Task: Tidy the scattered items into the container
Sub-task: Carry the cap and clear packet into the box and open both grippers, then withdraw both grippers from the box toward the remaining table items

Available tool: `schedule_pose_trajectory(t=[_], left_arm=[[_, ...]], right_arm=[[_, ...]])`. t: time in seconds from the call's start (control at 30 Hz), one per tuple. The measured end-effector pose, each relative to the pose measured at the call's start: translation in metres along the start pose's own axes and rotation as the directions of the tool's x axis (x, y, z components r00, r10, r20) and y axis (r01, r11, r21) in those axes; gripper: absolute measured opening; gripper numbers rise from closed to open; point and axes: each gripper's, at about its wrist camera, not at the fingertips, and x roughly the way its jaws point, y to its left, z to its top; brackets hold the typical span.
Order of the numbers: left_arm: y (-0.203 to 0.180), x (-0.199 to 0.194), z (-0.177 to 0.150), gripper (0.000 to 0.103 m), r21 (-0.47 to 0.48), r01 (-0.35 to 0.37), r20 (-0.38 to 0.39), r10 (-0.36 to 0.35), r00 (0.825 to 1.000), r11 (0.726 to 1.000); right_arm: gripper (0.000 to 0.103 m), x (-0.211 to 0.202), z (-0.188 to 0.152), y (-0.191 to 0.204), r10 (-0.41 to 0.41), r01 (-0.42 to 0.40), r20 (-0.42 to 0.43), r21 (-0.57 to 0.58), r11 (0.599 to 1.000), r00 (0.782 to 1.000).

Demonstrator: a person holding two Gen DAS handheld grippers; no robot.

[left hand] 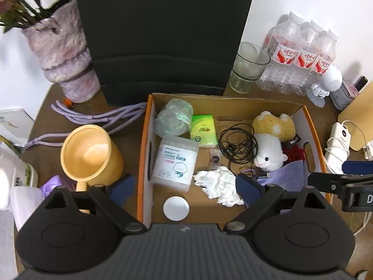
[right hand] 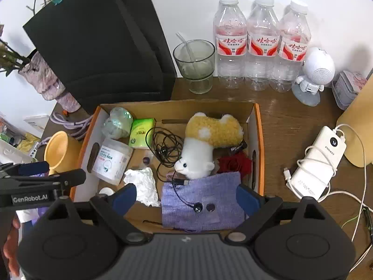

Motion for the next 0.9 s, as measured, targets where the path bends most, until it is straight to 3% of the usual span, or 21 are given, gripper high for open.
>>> schedule_pose_trajectory(t=[0.07,0.1,0.13,0.17,0.2,0.23,0.27,0.3,0.37,0.4,0.47,0.57,0.73,0.8,0.87,0.9], left_arm=[[-0.002,-0.012,-0.013,0.098,-0.004,-0.029,0.137,0.029,0.99,1.0],[-0.002,-0.019,-0.023,0.1,-0.005,-0.034,0.226,0.034,0.974,0.999],[-0.003,-0.025,-0.035,0.102,-0.006,-0.037,0.326,0.037,0.945,0.999],[-0.004,-0.029,-0.051,0.102,-0.014,-0.039,0.436,0.041,0.899,0.999],[-0.005,-0.032,-0.068,0.102,-0.022,-0.037,0.541,0.043,0.84,0.999],[-0.006,-0.032,-0.079,0.102,-0.031,-0.038,0.603,0.048,0.796,0.999],[-0.008,-0.03,-0.089,0.102,-0.039,-0.042,0.64,0.057,0.766,0.998],[-0.009,-0.029,-0.093,0.102,-0.041,-0.039,0.652,0.056,0.756,0.998],[-0.008,-0.027,-0.099,0.102,-0.055,-0.015,0.671,0.048,0.74,0.998],[-0.008,-0.028,-0.1,0.102,-0.062,-0.007,0.679,0.048,0.733,0.998],[-0.009,-0.031,-0.098,0.102,-0.072,0.004,0.689,0.047,0.723,0.997],[-0.009,-0.033,-0.097,0.102,-0.071,0.003,0.687,0.047,0.725,0.997],[-0.008,-0.033,-0.123,0.103,-0.03,0.018,0.655,0.006,0.756,0.999],[-0.006,-0.038,-0.153,0.103,-0.014,0.009,0.65,0.003,0.76,1.0],[-0.006,-0.042,-0.19,0.103,0.011,-0.036,0.626,0.021,0.78,0.999],[-0.005,-0.045,-0.209,0.103,0.031,-0.033,0.624,0.007,0.781,0.999]], right_arm=[[0.092,-0.003,-0.008,0.003,-0.013,0.013,0.061,-0.007,1.0,0.998],[0.092,-0.009,-0.015,0.005,-0.019,0.022,0.147,-0.021,1.0,0.989],[0.092,-0.013,-0.024,0.007,-0.018,0.028,0.238,-0.04,0.999,0.971],[0.092,-0.018,-0.035,0.008,-0.005,0.031,0.348,-0.068,0.997,0.938],[0.092,-0.021,-0.048,0.009,0.014,0.037,0.453,-0.104,0.994,0.892],[0.092,-0.022,-0.06,0.009,0.026,0.052,0.535,-0.13,0.99,0.844],[0.092,-0.022,-0.072,0.01,0.03,0.073,0.606,-0.144,0.987,0.795],[0.092,-0.021,-0.082,0.01,0.04,0.087,0.655,-0.16,0.983,0.755],[0.092,-0.019,-0.095,0.011,0.042,0.104,0.703,-0.164,0.981,0.71],[0.092,-0.017,-0.098,0.011,0.039,0.1,0.712,-0.152,0.983,0.701],[0.093,-0.015,-0.101,0.01,0.041,0.073,0.712,-0.129,0.989,0.701],[0.093,-0.01,-0.101,0.008,0.049,0.046,0.702,-0.116,0.992,0.711],[0.093,-0.002,-0.12,0.004,0.054,0.013,0.706,-0.089,0.996,0.706],[0.093,-0.007,-0.14,0.0,0.094,-0.043,0.698,-0.089,0.995,0.71],[0.093,-0.012,-0.168,-0.006,0.147,-0.101,0.689,-0.107,0.989,0.71],[0.093,-0.014,-0.186,-0.01,0.171,-0.121,0.687,-0.121,0.985,0.706]])
